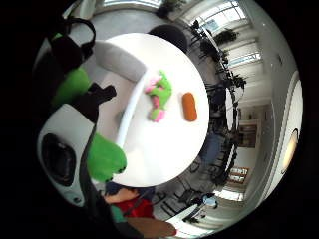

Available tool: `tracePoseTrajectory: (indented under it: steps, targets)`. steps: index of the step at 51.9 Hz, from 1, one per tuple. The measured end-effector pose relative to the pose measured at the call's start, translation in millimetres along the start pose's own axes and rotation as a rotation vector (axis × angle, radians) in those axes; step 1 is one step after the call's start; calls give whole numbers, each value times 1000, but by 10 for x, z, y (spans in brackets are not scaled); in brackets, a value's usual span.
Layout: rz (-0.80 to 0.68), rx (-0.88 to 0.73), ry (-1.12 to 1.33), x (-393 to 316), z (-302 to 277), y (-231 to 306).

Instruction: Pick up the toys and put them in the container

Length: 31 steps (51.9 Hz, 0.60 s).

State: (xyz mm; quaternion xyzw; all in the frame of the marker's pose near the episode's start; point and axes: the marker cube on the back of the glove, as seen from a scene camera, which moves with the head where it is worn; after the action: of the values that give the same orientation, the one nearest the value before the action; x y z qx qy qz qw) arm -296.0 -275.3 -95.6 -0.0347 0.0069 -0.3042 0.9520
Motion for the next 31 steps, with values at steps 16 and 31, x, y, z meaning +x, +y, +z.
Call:
tracePoseTrajectory:
  steps: [16,31]
  targets:
    - [267,-69,-83,-97,135,-134]
    - [423,-19,81,45,233,96]
